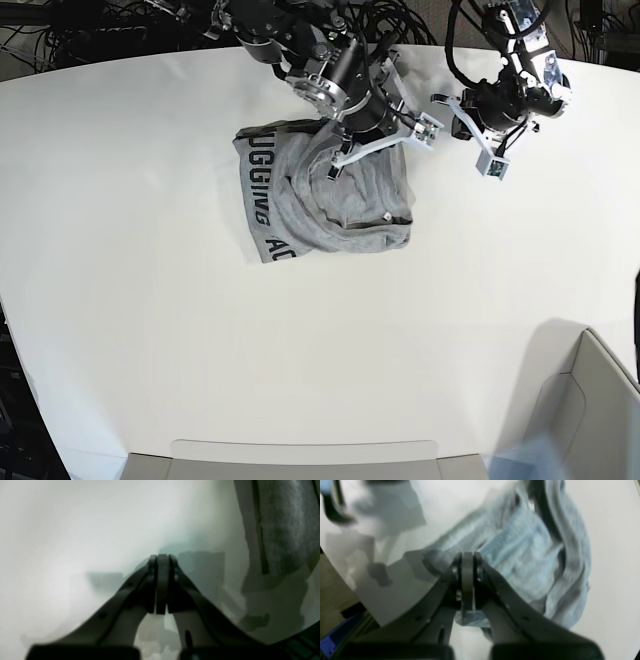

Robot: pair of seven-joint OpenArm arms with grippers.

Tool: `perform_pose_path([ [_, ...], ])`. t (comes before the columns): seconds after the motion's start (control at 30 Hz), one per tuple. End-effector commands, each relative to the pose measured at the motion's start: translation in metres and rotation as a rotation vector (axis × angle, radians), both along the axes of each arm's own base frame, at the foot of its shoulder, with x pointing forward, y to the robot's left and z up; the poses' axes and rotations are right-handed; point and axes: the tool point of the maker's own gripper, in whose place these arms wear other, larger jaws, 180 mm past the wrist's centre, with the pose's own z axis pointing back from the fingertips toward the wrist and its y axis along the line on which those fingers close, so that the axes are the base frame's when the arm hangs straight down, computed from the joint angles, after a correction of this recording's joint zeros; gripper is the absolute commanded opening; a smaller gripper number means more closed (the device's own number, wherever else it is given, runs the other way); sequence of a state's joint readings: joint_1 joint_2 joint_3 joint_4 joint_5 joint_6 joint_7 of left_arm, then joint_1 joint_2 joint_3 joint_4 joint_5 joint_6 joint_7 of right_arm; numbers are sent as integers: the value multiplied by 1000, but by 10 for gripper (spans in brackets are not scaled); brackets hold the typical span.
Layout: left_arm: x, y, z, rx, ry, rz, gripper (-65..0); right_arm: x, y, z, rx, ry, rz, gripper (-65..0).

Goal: Fold the T-shirt properly

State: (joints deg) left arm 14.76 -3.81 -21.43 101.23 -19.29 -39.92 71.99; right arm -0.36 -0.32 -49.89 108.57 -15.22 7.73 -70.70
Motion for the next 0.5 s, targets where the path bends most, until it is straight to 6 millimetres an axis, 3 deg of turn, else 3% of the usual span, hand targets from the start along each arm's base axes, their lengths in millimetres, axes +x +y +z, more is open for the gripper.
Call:
perform_pose_path([
  [0.0,-10,3,-4,26,48,-9,-640,5,12,13,41,-30,12,-650],
  [0.17,-17,2,-14,9,84,-4,-641,4,34,11,23,-39,70,-650],
  [0.3,-28,-1,-31,-22,144,5,-641,-11,59,0,-38,-56,189,-650],
  [0.47,-30,-2,-33,-24,152,6,-641,-29,82,0,-54,-80,287,-650],
])
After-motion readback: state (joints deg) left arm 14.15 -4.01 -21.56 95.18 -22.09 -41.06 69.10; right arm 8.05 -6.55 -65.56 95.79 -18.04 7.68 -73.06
